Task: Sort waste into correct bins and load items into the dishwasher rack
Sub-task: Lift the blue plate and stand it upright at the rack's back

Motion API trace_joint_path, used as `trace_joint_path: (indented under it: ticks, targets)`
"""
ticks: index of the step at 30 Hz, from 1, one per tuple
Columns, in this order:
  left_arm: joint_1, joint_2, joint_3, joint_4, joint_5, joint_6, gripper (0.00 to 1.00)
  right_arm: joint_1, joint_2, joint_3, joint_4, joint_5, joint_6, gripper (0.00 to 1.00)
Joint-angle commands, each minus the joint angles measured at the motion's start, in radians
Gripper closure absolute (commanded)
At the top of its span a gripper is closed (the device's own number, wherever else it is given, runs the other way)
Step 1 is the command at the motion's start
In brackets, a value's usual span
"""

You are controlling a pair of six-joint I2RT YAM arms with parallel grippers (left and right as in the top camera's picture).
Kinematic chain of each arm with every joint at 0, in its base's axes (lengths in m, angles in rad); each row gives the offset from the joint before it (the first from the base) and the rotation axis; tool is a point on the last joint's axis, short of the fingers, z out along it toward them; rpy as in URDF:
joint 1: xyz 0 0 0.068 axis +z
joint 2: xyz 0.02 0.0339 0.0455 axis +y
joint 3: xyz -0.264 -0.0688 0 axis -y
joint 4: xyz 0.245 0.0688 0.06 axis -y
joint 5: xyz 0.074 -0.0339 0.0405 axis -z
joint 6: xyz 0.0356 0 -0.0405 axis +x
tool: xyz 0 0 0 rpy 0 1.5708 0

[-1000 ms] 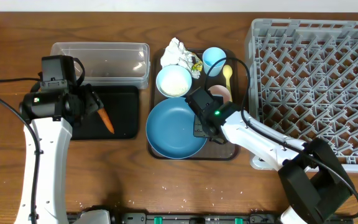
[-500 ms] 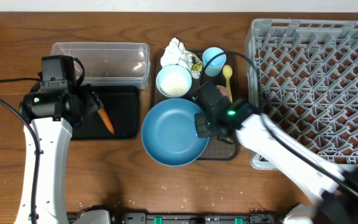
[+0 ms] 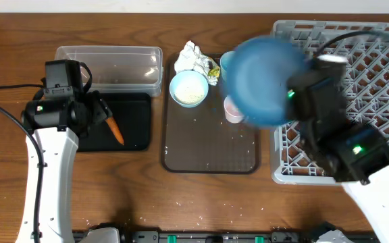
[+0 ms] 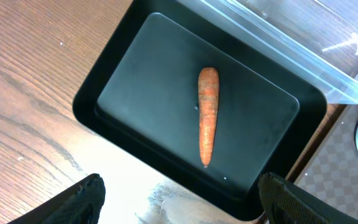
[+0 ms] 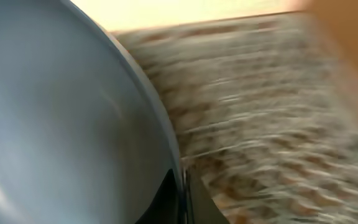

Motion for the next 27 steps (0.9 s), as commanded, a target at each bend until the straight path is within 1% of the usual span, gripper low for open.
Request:
trace_joint_path:
  ticks: [1, 7, 10, 12, 13, 15, 16, 19, 21, 23, 24, 27]
  targets:
    - [0.001, 0.008, 0.013, 0.001, -0.012, 0.013, 0.17, -0.110, 0.027, 0.005, 0.031, 0.416, 0.075, 0.99]
    - [0.001, 0.008, 0.013, 0.005, -0.012, 0.005, 0.17, -0.249, 0.154, 0.004, 0.202, 0.649, 0.064, 0.99]
    - [0.001, 0.008, 0.013, 0.009, -0.012, 0.000, 0.17, -0.303, 0.257, 0.004, 0.356, 0.758, -0.010, 0.99]
    - [0.001, 0.008, 0.013, 0.010, -0.012, 0.001, 0.17, -0.332, 0.335, 0.004, 0.495, 0.819, -0.113, 0.99]
    - [0.001, 0.008, 0.013, 0.009, -0.012, 0.001, 0.17, -0.348, 0.375, 0.004, 0.581, 0.841, -0.188, 0.99]
    - [0.001, 0.008, 0.013, 0.009, -0.012, 0.001, 0.17, -0.383, 0.461, 0.004, 0.773, 0.850, -0.377, 0.99]
    - [0.001, 0.008, 0.013, 0.009, -0.012, 0.001, 0.17, -0.414, 0.534, 0.004, 0.939, 0.850, -0.524, 0.99]
    - [0.001, 0.008, 0.013, 0.009, -0.012, 0.001, 0.17, -0.455, 0.624, 0.004, 1.162, 0.846, -0.702, 0.99]
    - [0.001, 0.008, 0.013, 0.009, -0.012, 0.001, 0.17, -0.474, 0.664, 0.004, 1.261, 0.814, -0.807, 0.99]
    - [0.001, 0.008, 0.013, 0.009, -0.012, 0.001, 0.17, -0.492, 0.694, 0.004, 1.324, 0.774, -0.889, 0.99]
    - [0.001, 0.008, 0.013, 0.009, -0.012, 0.001, 0.17, -0.501, 0.701, 0.004, 1.343, 0.762, -0.912, 0.99]
    - [0.001, 0.008, 0.013, 0.009, -0.012, 0.001, 0.17, -0.526, 0.707, 0.004, 1.348, 0.740, -0.918, 0.99]
